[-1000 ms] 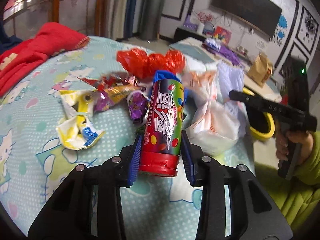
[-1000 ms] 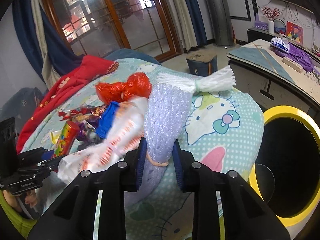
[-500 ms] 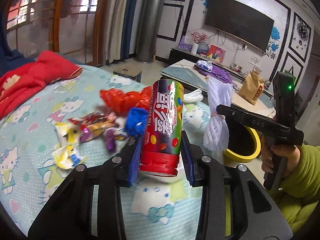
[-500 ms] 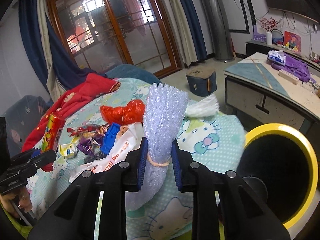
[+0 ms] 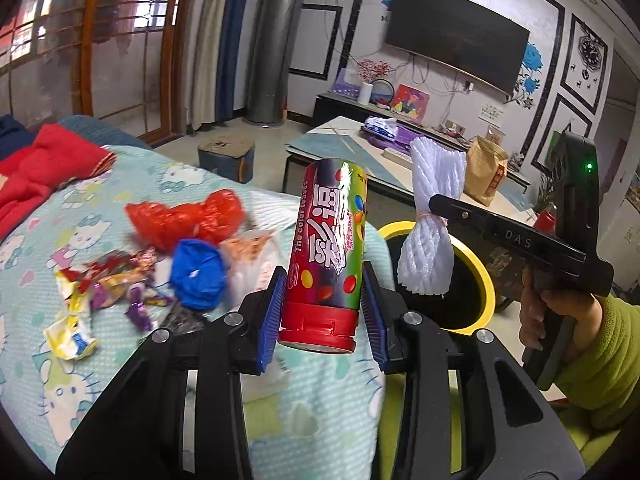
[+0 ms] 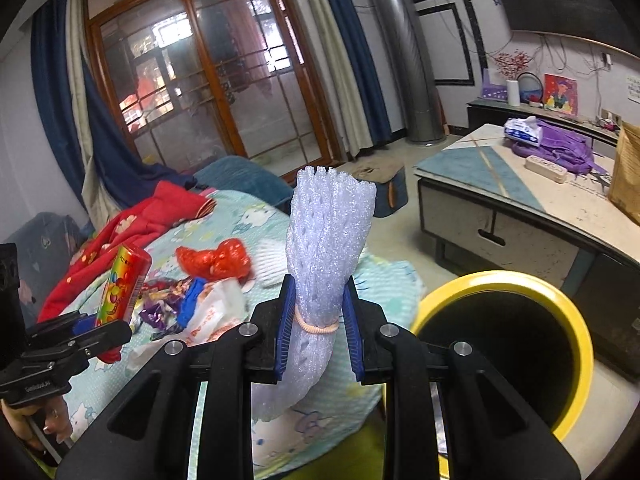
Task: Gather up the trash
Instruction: 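Carry the candy tube in left tool over the bin while right tool carries the foam net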
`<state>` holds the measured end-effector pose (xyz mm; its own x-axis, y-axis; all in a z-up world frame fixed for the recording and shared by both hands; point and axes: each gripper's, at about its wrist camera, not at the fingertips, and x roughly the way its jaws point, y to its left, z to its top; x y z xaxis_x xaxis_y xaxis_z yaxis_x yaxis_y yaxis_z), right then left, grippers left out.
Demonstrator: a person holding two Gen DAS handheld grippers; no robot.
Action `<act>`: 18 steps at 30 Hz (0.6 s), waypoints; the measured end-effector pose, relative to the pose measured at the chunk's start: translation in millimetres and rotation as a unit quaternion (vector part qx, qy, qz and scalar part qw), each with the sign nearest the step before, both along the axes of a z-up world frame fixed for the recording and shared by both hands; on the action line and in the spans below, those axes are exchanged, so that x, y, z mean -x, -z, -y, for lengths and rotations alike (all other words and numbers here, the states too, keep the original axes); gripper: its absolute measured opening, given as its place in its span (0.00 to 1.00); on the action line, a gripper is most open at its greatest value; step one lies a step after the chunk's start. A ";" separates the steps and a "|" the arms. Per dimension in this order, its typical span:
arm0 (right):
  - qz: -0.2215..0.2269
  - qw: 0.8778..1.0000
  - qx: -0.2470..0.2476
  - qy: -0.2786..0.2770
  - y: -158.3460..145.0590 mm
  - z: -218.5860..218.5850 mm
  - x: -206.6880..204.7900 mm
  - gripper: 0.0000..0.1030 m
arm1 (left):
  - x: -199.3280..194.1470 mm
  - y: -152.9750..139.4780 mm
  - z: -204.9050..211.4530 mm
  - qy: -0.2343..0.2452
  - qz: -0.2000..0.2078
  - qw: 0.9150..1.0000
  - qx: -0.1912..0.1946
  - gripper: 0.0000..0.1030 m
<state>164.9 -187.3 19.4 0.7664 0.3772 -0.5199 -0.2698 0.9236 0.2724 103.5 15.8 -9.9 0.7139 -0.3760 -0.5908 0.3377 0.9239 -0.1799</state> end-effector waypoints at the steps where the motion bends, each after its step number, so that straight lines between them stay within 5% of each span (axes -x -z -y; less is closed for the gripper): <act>1: 0.001 1.000 0.001 0.005 -0.5 3.8 0.0 0.22 | -1.5 0.1 5.0 0.004 0.000 1.000 0.000 0.28; 18: -0.021 0.997 0.019 0.074 15.7 69.0 -8.3 0.22 | -22.3 15.9 87.7 0.077 -0.014 0.997 -0.018 0.28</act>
